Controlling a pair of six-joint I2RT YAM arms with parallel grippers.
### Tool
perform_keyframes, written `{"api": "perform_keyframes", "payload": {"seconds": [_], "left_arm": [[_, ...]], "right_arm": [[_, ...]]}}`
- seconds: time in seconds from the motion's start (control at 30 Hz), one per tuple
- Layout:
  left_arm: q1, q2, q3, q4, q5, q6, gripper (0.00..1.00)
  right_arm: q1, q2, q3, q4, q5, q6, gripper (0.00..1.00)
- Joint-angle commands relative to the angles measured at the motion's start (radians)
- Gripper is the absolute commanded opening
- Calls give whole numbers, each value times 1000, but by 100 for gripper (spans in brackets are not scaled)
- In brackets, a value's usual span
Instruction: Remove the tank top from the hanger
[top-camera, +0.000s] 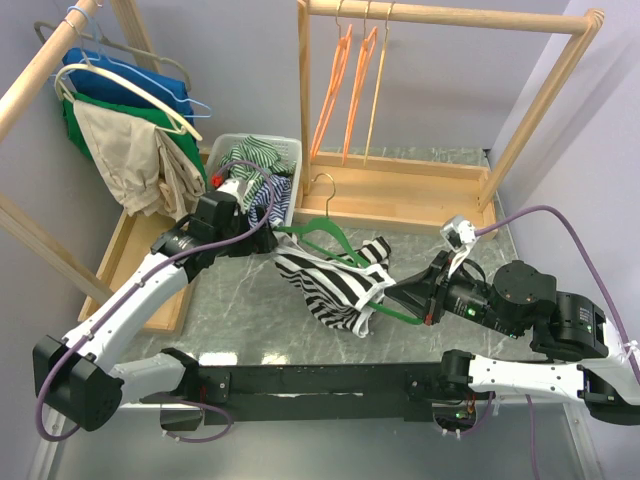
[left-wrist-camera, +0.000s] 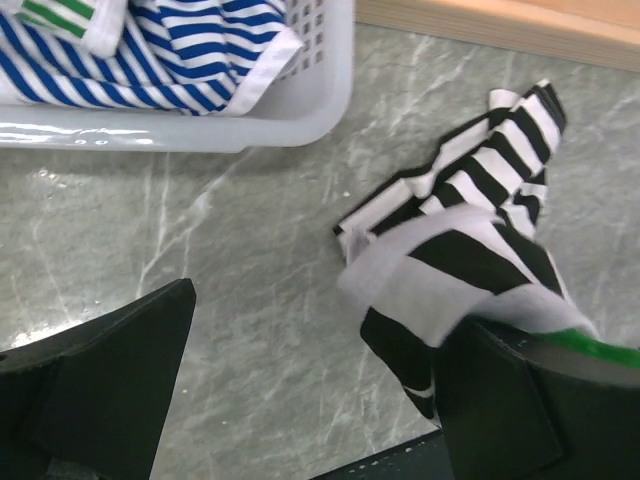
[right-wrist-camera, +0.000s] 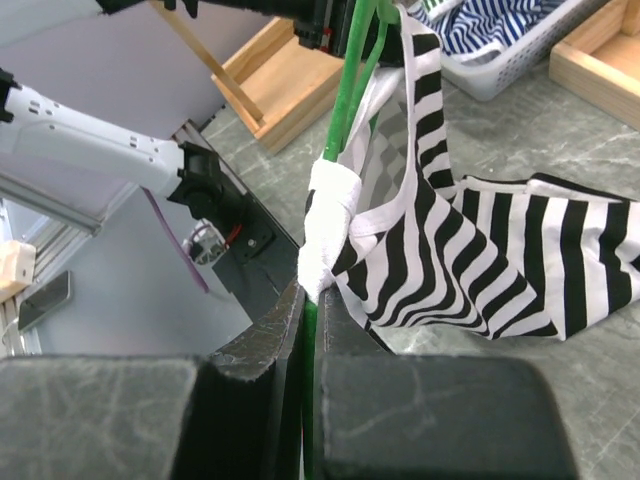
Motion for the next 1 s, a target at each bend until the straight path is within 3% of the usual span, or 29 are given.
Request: {"api": "perform_keyframes", "payload": {"seconds": [0.0, 0.17, 0.2, 0.23, 0.33, 0.5, 0.53, 0.6, 0.67, 0.7, 0.73, 0.97], "left_arm": [[8, 7, 46, -13, -141, 6, 96], [57, 40, 147, -13, -159, 70, 97], [74, 46, 155, -12, -158, 78, 92], [87, 52, 159, -12, -152, 84, 77], [125, 61, 155, -3, -124, 89, 60], [171, 64, 106, 17, -41, 61, 66], [174, 63, 100, 28, -12, 51, 73], [183, 63, 92, 34, 3, 49, 72], [188, 56, 92, 45, 49, 49, 47], [195, 55, 95, 50, 67, 54, 29], [196, 58, 103, 47, 77, 52, 1], [212, 43, 101, 48, 176, 51, 1]], "right_arm": [[10, -9, 43, 74, -53, 1, 0], [10, 3, 37, 38, -70, 18, 0], [12, 2, 35, 40, -71, 16, 0], [12, 0, 37, 42, -75, 18, 0], [12, -12, 33, 48, -76, 16, 0], [10, -26, 37, 64, -100, 1, 0], [10, -26, 38, 71, -113, -3, 0], [10, -32, 41, 75, -121, -8, 0], [10, -32, 47, 72, -136, -14, 0], [12, -34, 47, 72, -142, -14, 0], [10, -32, 47, 71, -148, -16, 0], [10, -31, 49, 71, -147, -20, 0]]}}
